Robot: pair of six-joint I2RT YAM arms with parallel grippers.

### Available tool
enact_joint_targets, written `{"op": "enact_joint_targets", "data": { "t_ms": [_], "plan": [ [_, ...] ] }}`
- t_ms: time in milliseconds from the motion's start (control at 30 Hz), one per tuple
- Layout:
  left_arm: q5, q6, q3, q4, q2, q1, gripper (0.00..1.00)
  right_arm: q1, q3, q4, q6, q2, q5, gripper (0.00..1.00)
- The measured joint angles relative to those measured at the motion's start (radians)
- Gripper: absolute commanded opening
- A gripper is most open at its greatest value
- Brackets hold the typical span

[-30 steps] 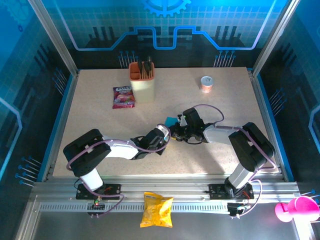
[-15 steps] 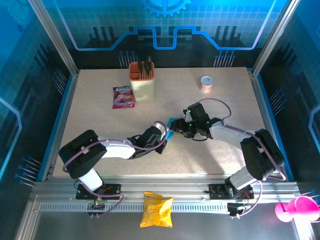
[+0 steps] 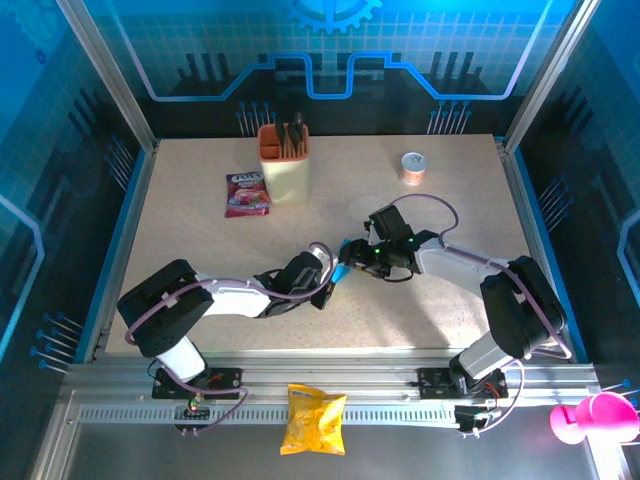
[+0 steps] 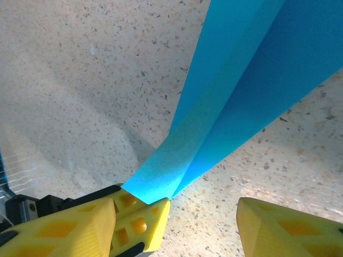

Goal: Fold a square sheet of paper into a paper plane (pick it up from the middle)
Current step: Fold the wing for the fifth time at the center of the table.

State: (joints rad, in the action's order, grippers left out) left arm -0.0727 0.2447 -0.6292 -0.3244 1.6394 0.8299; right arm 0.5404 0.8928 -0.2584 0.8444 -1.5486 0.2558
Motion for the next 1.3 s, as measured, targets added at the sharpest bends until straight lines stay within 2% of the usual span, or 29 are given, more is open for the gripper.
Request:
{"op": "enact_joint_targets", "data": {
  "t_ms": [233, 400, 800, 967, 1167, 1300],
  "plan": [
    [0.011, -0.001, -0.003, 0.016, 0.000, -0.002, 0.00, 0.002, 0.124, -0.164, -0.077, 0.004, -0.093, 0.62],
    [0.018, 0.000, -0.004, 0.034, 0.000, -0.002, 0.00, 0.005, 0.146, -0.206, -0.050, 0.011, -0.098, 0.62],
    [0.032, 0.000, -0.011, 0.055, 0.011, -0.002, 0.00, 0.031, 0.153, -0.164, 0.060, -0.088, -0.090, 0.62],
    [0.037, 0.000, -0.011, 0.058, 0.011, -0.002, 0.00, 0.031, 0.160, -0.143, 0.074, -0.127, -0.081, 0.58],
    [0.044, 0.000, -0.012, 0.058, 0.011, -0.002, 0.00, 0.031, 0.160, -0.114, 0.081, -0.150, -0.057, 0.43],
    [0.045, 0.000, -0.018, 0.058, 0.011, -0.002, 0.00, 0.031, 0.158, -0.100, 0.080, -0.151, -0.043, 0.15]
  ]
}}
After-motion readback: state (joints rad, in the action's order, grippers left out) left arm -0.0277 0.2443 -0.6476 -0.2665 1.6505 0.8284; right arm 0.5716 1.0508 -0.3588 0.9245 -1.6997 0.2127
